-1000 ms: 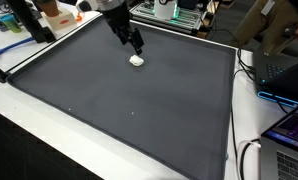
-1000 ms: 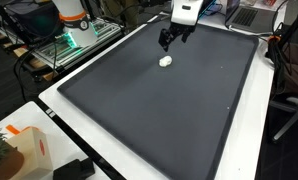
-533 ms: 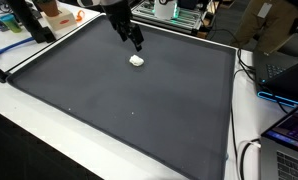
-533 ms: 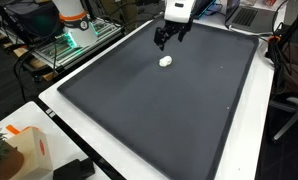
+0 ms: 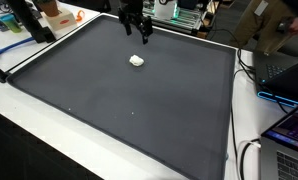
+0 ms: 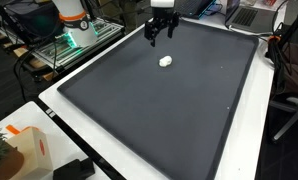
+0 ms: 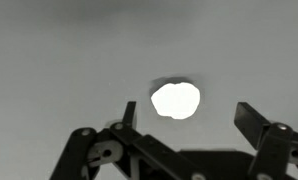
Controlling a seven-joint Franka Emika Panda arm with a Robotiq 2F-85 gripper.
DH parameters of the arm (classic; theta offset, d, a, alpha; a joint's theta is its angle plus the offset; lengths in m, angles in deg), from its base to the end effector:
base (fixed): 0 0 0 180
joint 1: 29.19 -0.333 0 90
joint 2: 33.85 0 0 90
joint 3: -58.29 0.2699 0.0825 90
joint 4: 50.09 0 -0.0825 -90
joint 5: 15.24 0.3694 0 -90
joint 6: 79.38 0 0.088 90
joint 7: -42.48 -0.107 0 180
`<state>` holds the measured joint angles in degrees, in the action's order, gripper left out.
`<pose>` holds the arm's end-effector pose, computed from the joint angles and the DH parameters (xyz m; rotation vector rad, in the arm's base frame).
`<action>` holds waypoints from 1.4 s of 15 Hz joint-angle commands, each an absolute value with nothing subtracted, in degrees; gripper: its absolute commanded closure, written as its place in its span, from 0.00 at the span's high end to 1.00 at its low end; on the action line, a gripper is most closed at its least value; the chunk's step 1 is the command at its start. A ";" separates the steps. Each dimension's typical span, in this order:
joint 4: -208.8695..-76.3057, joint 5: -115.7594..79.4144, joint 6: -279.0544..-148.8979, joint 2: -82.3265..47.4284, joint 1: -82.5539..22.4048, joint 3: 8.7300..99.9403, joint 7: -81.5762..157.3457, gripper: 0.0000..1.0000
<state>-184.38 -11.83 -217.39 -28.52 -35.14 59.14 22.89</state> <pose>0.4908 0.0590 0.2567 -3.0801 0.4153 0.0569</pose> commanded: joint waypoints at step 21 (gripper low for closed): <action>-206.77 -14.23 -225.01 -55.22 -36.52 65.90 32.18 1.00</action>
